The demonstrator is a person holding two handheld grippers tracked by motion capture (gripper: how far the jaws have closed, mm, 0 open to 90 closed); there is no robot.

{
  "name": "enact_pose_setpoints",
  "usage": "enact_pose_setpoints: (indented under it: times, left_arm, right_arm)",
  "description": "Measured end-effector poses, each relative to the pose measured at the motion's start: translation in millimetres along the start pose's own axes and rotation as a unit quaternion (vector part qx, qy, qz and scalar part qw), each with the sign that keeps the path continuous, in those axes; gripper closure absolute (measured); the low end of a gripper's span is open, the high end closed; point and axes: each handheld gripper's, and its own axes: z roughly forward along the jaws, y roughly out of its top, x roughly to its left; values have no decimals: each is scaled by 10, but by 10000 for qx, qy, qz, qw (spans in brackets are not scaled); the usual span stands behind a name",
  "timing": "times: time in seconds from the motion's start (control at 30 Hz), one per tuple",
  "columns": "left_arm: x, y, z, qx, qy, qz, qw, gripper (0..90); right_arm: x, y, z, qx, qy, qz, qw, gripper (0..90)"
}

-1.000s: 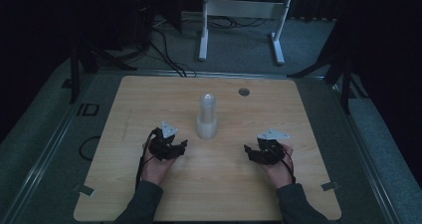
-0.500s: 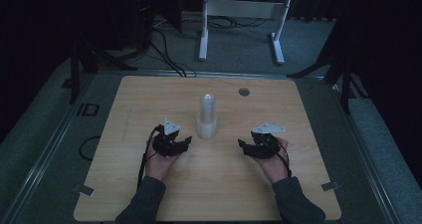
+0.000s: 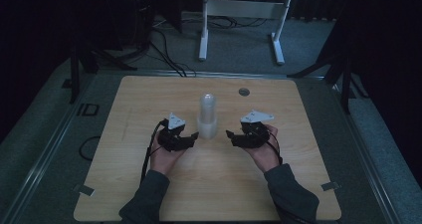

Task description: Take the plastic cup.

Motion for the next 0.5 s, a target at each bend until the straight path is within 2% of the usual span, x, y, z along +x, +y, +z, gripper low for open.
enact_pose_setpoints:
  times: [0.2,0.3,0.5]
  left_arm:
    - [-13,39,58,-65,-48,21,10000,312]
    - [-29,62,77,-99,-93,95,9999,312]
    - [-39,83,89,-115,-2,136,9998,313]
  right_arm:
    - [36,161,39,-89,101,-53,9999,304]
    - [48,229,61,-133,139,-69,9998,304]
    - [73,341,94,-213,243,-57,9995,305]
